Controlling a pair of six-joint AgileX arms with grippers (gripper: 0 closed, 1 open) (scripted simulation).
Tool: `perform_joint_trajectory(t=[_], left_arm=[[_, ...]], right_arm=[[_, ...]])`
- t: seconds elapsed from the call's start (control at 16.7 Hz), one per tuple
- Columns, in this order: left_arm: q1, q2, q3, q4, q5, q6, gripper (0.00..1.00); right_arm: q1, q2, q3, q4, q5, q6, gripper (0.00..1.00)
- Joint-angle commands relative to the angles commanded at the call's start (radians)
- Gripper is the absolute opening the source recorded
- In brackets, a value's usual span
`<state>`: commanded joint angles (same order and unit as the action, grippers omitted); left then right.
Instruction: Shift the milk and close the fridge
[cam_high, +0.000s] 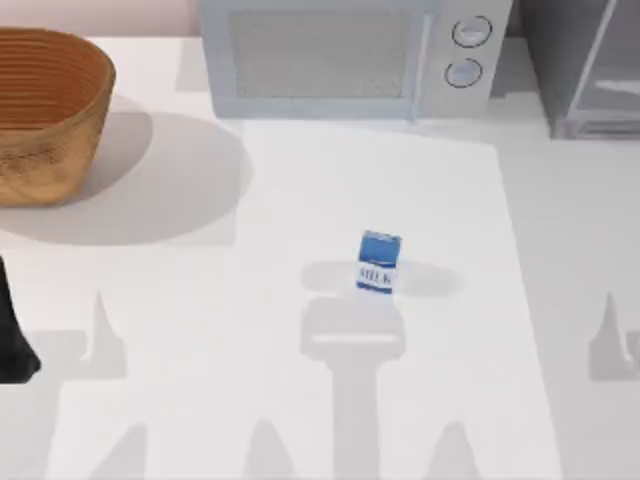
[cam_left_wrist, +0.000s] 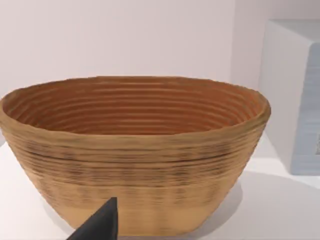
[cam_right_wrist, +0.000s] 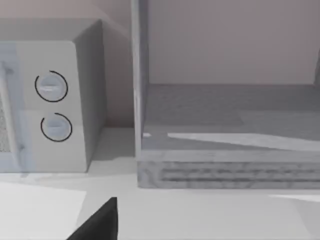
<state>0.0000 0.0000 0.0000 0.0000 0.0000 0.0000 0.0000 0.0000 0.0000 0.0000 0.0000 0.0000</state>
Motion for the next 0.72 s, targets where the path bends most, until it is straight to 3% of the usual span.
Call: perform_joint_trajectory(t=[0.3, 0.72], left_arm=[[0.000, 0.000, 0.000, 0.000, 0.000, 0.000, 1.00], [0.000, 0.000, 0.000, 0.000, 0.000, 0.000, 1.00]], right_arm=[[0.069, 0.065, 0.002, 0.063, 0.069, 0.001, 1.00], [0.490, 0.414, 0.010, 0.388, 0.488, 0.007, 1.00]])
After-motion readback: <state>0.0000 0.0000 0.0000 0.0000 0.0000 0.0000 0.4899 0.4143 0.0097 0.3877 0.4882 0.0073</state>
